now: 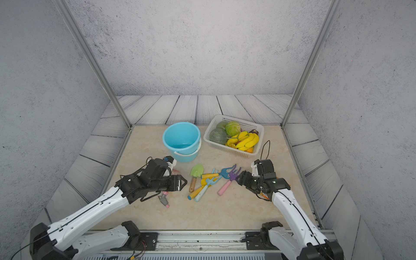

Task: Organize the gardening tools
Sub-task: Pick up the gardening tool from the center of the board.

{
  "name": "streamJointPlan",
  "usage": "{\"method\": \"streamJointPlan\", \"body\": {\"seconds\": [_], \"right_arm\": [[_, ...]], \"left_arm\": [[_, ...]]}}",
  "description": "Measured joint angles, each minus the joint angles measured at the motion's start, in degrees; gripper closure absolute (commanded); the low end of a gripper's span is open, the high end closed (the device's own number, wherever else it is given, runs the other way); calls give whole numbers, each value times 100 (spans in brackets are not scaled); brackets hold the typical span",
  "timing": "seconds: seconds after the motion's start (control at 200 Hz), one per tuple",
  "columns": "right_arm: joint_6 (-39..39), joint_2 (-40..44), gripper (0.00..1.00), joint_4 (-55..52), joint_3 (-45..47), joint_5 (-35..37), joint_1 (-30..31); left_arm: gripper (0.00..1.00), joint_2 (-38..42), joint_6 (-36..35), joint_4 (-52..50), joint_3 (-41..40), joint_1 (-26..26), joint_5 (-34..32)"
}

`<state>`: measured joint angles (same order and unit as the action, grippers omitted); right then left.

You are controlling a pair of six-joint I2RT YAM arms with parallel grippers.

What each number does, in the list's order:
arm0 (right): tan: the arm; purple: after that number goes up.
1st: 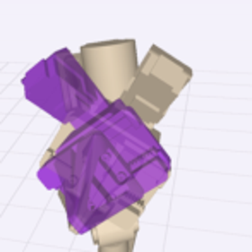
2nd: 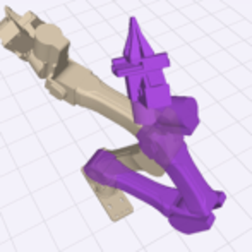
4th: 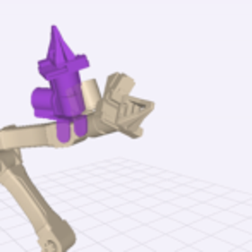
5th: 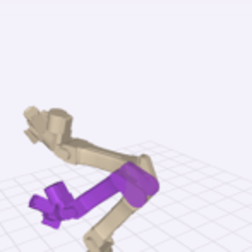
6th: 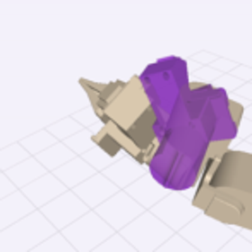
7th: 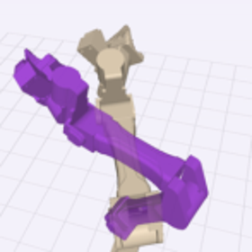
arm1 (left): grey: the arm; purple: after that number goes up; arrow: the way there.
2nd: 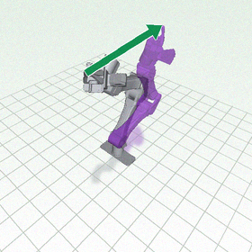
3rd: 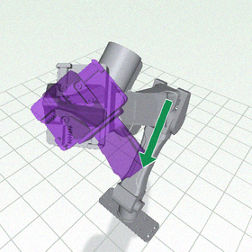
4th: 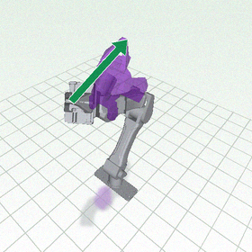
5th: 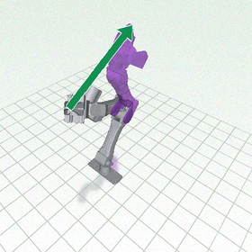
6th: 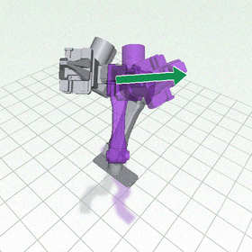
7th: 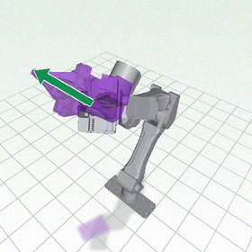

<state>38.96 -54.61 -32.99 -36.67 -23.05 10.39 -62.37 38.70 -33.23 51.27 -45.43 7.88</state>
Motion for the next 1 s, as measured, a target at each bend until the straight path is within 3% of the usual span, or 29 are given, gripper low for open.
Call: {"method": "streamJointPlan", "body": {"seconds": [0.17, 0.425, 0.585, 0.681, 1.001], "right_arm": [[-20, 197, 30, -66, 98, 107, 11], [2, 448, 28, -90, 367, 284, 20], [48, 660, 28, -201, 481, 439, 20], [116, 850, 28, -238, 531, 553, 20], [317, 1475, 28, -236, 898, 848, 20]], "left_arm": [[29, -1185, -273, 24, 922, -619, -282], [26, -2837, -662, -13, 2138, -1128, -466], [39, -3786, -870, -122, 2946, -1300, -466], [42, -4212, -953, -175, 3268, -1364, -470], [38, -5064, -992, -149, 3639, -1615, -752]]}}
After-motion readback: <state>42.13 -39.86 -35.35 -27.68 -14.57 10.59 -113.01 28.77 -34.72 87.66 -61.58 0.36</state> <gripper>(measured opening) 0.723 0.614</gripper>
